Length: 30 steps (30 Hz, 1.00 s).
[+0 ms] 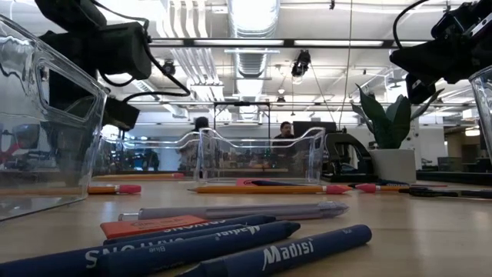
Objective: Sort crayons/erasers/pens/pencils in bins
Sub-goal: Put the blue eraser into the top right transparent bin
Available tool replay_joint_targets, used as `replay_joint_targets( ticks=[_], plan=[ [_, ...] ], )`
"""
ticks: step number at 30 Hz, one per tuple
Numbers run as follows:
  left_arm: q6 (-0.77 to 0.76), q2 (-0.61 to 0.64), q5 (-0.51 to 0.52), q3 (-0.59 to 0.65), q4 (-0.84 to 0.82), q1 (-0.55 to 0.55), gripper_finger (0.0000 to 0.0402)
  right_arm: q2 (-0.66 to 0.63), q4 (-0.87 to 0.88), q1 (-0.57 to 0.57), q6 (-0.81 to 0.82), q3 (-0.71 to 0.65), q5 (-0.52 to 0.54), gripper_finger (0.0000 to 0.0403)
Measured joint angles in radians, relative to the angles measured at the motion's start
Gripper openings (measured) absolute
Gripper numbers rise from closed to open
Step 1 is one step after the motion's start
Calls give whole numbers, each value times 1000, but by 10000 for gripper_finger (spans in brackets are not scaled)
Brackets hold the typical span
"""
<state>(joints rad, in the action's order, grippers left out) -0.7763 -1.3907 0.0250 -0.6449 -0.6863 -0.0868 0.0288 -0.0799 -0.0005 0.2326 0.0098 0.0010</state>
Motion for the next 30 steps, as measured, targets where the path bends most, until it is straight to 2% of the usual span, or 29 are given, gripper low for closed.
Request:
replay_joint_targets(
  ticks=[12, 18, 22, 30],
  plan=[
    [117, 19, 101, -61, 120, 11, 49, 0, 0, 0, 0, 0, 0, 22],
    [211, 18, 201, -123, 198, 27, 49, 0, 0, 0, 0, 0, 0, 22],
    [277, 19, 246, -165, 300, 29, 49, 0, 0, 0, 0, 0, 0, 22],
    [454, 19, 245, -201, 561, 35, 50, 0, 0, 0, 0, 0, 0, 22]
  ],
)
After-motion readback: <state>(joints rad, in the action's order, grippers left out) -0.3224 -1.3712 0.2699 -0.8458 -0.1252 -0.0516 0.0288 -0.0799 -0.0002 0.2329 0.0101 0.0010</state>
